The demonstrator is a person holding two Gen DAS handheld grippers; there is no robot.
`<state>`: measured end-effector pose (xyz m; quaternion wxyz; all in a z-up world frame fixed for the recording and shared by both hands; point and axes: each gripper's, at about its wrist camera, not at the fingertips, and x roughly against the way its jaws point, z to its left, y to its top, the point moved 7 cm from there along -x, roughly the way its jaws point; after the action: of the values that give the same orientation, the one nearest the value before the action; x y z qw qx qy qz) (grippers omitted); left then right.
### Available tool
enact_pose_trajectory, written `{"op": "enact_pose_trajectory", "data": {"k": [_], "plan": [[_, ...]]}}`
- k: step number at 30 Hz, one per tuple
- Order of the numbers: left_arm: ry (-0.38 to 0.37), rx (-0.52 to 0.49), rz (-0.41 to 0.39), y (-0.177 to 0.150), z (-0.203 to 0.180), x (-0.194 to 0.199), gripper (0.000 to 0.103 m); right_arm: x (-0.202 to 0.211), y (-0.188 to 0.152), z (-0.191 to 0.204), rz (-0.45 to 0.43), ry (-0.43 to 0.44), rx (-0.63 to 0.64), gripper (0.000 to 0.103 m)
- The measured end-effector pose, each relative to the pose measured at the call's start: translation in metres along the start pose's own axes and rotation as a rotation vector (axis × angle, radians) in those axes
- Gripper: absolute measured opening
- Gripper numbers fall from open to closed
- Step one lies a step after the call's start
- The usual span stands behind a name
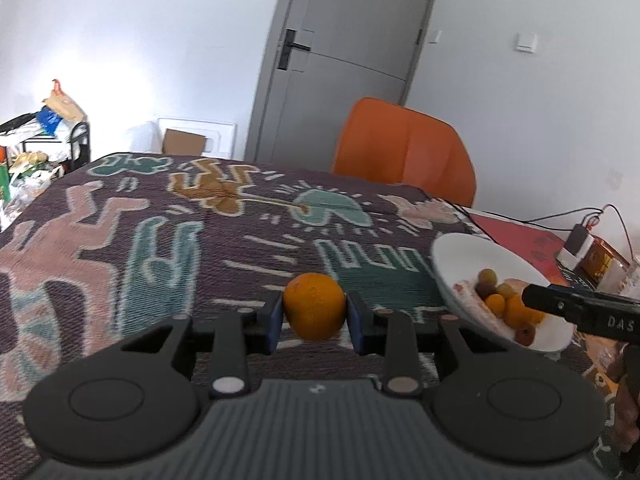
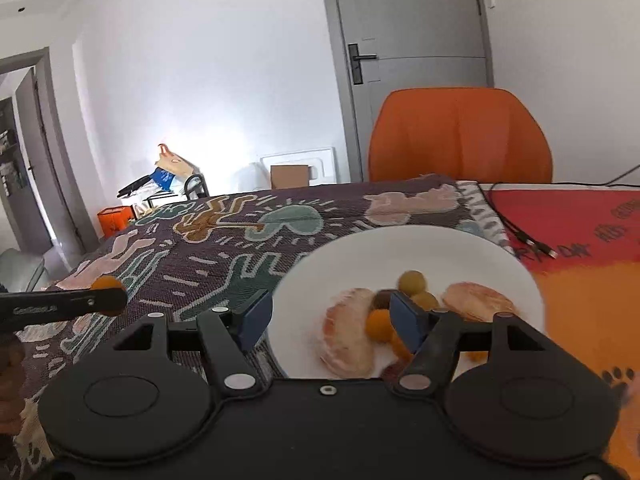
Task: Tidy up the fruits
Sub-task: 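Release the peeled segment on the plate with the right gripper while the left carries the orange, then lower the large orange onto the plate and open the left gripper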
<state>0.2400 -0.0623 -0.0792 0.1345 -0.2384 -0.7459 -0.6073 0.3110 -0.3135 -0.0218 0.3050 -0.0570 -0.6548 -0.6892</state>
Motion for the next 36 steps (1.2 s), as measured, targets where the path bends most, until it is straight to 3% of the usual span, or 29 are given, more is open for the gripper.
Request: {"op": "enact_pose_trajectory", "data": {"k": [7,24,36], "plan": [[-0.061,-0.053,0.001,0.006,-0.039,-0.009,0.032,0.023,-0.006,-0.015,-0.031,-0.043,-0.015,0.075],[-0.203,-0.166,0.029,0.005,-0.13,-0.026,0.032,0.06,-0.027,-0.054,-0.071,-0.125,-0.095,0.075],[-0.259,-0.192,0.014,0.007,-0.168,-0.026,0.035,0.071,-0.034,-0.063,-0.084,-0.133,-0.126,0.075]]}}
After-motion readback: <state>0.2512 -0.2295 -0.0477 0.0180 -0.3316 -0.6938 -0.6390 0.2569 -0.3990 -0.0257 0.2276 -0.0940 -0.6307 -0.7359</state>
